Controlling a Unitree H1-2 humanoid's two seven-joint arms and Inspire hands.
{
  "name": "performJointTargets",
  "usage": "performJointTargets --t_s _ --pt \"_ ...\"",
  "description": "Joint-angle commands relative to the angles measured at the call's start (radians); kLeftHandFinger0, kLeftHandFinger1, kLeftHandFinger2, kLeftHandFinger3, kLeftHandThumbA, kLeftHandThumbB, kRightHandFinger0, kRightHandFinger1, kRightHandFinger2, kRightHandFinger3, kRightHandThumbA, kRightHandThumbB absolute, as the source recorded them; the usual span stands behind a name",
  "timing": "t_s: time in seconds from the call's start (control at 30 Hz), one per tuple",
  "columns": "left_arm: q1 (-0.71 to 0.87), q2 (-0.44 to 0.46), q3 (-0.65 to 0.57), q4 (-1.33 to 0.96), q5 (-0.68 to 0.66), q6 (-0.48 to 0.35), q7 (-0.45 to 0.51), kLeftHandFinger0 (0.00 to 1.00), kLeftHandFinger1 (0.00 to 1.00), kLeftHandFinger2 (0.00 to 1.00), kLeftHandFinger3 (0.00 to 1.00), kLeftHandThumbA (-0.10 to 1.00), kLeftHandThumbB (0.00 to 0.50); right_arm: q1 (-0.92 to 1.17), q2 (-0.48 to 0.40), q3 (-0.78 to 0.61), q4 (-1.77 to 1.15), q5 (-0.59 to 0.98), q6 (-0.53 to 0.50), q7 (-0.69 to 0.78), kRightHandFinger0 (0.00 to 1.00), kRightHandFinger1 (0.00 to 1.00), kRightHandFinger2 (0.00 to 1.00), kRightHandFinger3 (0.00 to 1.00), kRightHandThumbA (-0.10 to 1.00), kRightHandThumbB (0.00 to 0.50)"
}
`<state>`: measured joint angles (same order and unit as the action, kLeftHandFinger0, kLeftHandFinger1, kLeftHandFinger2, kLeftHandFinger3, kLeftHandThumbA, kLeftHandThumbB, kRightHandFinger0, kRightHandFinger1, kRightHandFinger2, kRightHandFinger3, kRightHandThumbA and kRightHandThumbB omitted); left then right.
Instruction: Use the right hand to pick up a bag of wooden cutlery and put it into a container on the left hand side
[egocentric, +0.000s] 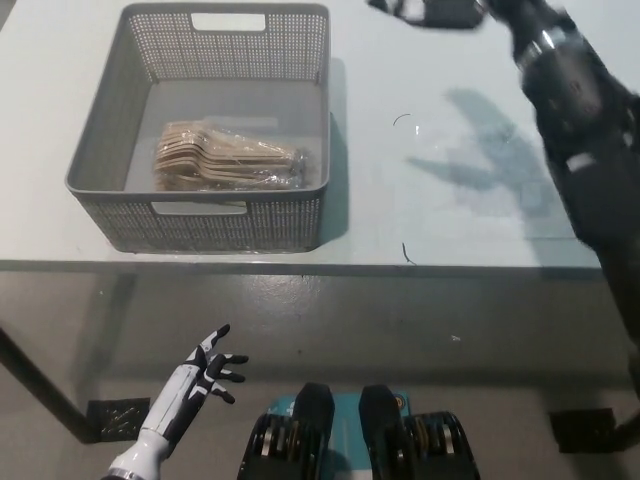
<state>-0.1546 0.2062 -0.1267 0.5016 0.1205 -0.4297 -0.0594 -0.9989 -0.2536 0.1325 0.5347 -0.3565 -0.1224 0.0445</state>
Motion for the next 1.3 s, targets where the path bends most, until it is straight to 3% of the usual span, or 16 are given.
performJointTargets --t_s 0.0,0.1,0.13,0.23,0.37,0.43,0.53,0.63,0.73,1.0,1.27 --pt "-0.046 0.029 0.008 -0.002 -0.011 -0.04 -0.021 0.5 0.67 0.79 1.0 1.0 0.43 0.442 -0.111 -0.227 -0.798 0.367 0.061 0.059 1.0 1.0 1.0 1.0 0.95 0.299" --pt "-0.039 0.027 0.016 0.004 -0.018 -0.04 -0.016 0.53 0.71 0.87 1.0 1.0 0.465 0.606 -0.076 -0.194 -0.756 0.326 -0.057 0.028 1.0 1.0 1.0 1.0 0.98 0.263" --pt "-0.029 0.024 0.022 0.004 -0.026 -0.04 -0.014 0.55 0.75 0.9 1.0 1.0 0.457 0.683 -0.057 -0.182 -0.73 0.319 -0.088 0.021 1.0 1.0 1.0 1.0 1.0 0.225" --pt "-0.008 0.023 0.027 0.007 -0.04 -0.04 -0.014 0.58 0.84 0.99 1.0 1.0 0.458 0.837 0.041 -0.158 -0.647 0.427 -0.129 0.03 1.0 1.0 1.0 1.0 1.0 0.178" --pt "-0.007 0.006 0.029 0.024 -0.046 -0.04 -0.009 0.59 0.87 1.0 1.0 1.0 0.45 0.949 0.128 -0.134 -0.579 0.486 -0.195 0.033 1.0 1.0 1.0 1.0 1.0 0.121" --pt "-0.003 0.004 0.027 0.026 -0.038 -0.04 0.003 0.59 0.87 1.0 1.0 1.0 0.448 0.999 0.151 -0.116 -0.562 0.488 -0.209 0.047 1.0 1.0 1.0 1.0 1.0 0.115" --pt "0.01 0.01 0.033 0.014 -0.041 -0.04 0.0 0.62 0.9 1.0 1.0 1.0 0.453 1.046 0.189 -0.11 -0.515 0.527 -0.223 0.071 1.0 1.0 1.0 1.0 1.0 0.151" --pt "0.005 0.013 0.036 0.012 -0.039 -0.04 0.002 0.63 0.92 1.0 1.0 1.0 0.462 1.076 0.218 -0.115 -0.495 0.563 -0.179 0.096 1.0 1.0 1.0 1.0 1.0 0.164" --pt "0.007 0.016 0.037 0.006 -0.032 -0.04 0.006 0.65 0.93 1.0 1.0 1.0 0.449 1.1 0.238 -0.12 -0.481 0.615 -0.14 0.126 1.0 1.0 1.0 1.0 1.0 0.083" --pt "-0.026 0.013 0.041 0.01 -0.025 -0.04 0.005 0.66 0.95 1.0 1.0 1.0 0.465 1.048 0.239 -0.15 -0.43 0.647 -0.116 0.152 1.0 1.0 1.0 1.0 1.0 0.118" --pt "-0.028 0.008 0.041 0.014 -0.035 -0.04 0.005 0.65 0.94 1.0 1.0 1.0 0.472 1.035 0.23 -0.15 -0.429 0.636 -0.095 0.153 1.0 1.0 1.0 1.0 0.97 0.09"
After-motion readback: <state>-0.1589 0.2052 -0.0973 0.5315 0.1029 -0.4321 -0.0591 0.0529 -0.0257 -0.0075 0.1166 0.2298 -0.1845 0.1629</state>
